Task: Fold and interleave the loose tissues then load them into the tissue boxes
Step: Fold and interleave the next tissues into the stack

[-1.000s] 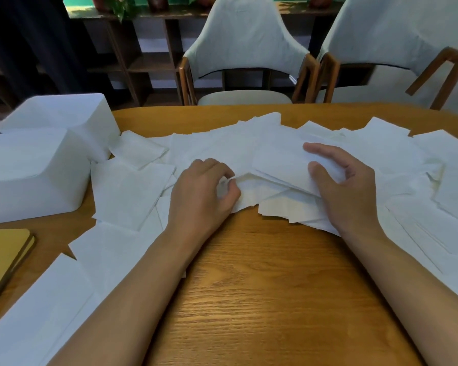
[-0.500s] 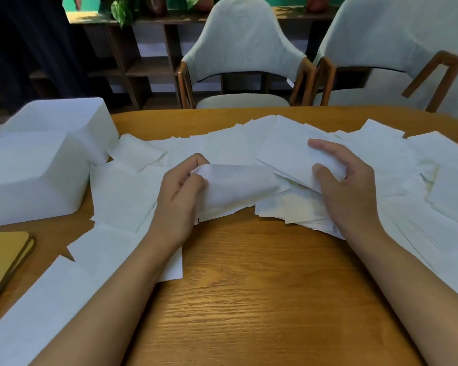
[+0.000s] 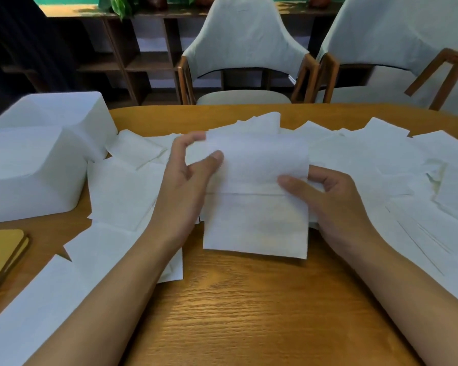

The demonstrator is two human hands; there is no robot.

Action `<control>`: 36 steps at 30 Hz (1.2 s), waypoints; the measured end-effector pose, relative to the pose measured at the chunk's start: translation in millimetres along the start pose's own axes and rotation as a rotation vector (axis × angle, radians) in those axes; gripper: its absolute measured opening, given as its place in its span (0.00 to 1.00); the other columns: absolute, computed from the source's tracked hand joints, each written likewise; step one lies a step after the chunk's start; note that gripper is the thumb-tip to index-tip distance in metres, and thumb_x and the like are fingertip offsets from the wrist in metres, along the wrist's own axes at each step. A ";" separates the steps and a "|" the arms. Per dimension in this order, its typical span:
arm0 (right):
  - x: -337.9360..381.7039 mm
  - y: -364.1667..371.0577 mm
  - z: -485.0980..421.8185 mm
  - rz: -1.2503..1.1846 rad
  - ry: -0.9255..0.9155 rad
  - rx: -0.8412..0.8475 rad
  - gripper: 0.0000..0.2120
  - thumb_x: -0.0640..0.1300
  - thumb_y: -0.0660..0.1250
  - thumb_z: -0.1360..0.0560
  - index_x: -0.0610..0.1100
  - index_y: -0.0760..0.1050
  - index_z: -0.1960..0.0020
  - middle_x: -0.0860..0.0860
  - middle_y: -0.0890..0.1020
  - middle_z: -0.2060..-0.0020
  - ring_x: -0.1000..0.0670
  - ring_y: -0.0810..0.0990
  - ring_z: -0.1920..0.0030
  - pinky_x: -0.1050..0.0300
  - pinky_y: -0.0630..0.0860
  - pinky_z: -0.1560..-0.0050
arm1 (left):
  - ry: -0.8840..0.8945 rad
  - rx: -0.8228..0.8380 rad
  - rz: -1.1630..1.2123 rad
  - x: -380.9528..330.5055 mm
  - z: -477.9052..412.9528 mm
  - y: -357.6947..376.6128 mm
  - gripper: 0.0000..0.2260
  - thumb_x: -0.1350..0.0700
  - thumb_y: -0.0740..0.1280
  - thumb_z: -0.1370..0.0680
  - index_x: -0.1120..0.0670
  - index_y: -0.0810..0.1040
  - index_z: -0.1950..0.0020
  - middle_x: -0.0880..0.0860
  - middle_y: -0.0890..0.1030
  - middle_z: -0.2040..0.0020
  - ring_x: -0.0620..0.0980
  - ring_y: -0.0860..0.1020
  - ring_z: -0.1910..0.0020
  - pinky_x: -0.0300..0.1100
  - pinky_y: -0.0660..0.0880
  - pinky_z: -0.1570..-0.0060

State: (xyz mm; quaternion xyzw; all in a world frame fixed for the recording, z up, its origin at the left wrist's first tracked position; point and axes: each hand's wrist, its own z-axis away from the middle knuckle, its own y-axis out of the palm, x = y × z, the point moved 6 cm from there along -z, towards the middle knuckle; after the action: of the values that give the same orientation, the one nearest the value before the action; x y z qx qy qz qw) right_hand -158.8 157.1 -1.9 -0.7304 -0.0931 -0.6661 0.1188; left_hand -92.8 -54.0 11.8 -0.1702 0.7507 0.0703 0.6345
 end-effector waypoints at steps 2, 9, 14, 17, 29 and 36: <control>-5.4 -6.1 -2.3 -0.071 0.103 -0.044 0.07 0.46 0.73 0.25 0.48 0.85 0.48 0.54 0.87 0.53 0.51 0.86 0.52 0.49 0.83 0.52 | 0.109 0.167 -0.070 -5.8 2.1 5.7 0.27 0.47 0.72 0.20 0.36 0.63 0.26 0.47 0.85 0.42 0.48 0.84 0.44 0.47 0.81 0.47; -7.1 -11.6 -4.9 -0.080 0.148 -0.081 0.07 0.45 0.73 0.25 0.47 0.85 0.48 0.52 0.87 0.51 0.50 0.86 0.50 0.46 0.81 0.45 | 0.167 0.242 -0.384 5.6 1.5 12.0 0.15 0.49 0.75 0.22 0.39 0.83 0.36 0.33 0.80 0.36 0.37 0.76 0.34 0.46 0.79 0.36; -8.9 -8.2 -6.2 -0.018 0.137 -0.074 0.07 0.46 0.74 0.26 0.48 0.85 0.48 0.57 0.87 0.52 0.56 0.85 0.51 0.47 0.81 0.43 | 0.191 0.098 -0.330 5.0 -0.2 6.7 0.09 0.49 0.76 0.23 0.42 0.87 0.43 0.35 0.84 0.45 0.39 0.80 0.40 0.45 0.79 0.41; -8.1 -6.0 -5.8 -0.008 0.131 -0.058 0.07 0.47 0.74 0.26 0.48 0.85 0.48 0.58 0.87 0.53 0.58 0.84 0.51 0.51 0.80 0.46 | 0.232 0.063 -0.335 2.1 -0.7 5.7 0.05 0.51 0.76 0.23 0.44 0.88 0.47 0.40 0.84 0.51 0.46 0.81 0.45 0.43 0.78 0.49; 6.5 1.6 -4.0 0.199 -0.125 0.113 0.38 0.83 0.55 0.36 0.58 0.81 0.41 0.65 0.80 0.42 0.57 0.77 0.38 0.51 0.74 0.36 | 0.184 0.106 -0.085 -14.2 3.0 5.4 0.02 0.57 0.73 0.20 0.50 0.85 0.52 0.42 0.85 0.52 0.44 0.83 0.50 0.34 0.77 0.59; 4.7 14.3 5.8 0.184 -0.089 0.127 0.15 0.62 0.71 0.33 0.59 0.78 0.49 0.71 0.81 0.56 0.66 0.80 0.49 0.69 0.78 0.60 | 0.103 0.022 -0.133 2.4 -0.2 4.8 0.01 0.52 0.74 0.21 0.47 0.86 0.50 0.39 0.85 0.51 0.42 0.84 0.49 0.34 0.79 0.61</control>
State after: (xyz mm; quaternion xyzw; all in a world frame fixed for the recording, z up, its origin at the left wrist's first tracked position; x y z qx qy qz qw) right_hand -148.6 145.1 1.6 -0.7559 -0.0727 -0.6119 0.2211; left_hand -95.0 -50.0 8.9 -0.2163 0.7702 0.0110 0.5999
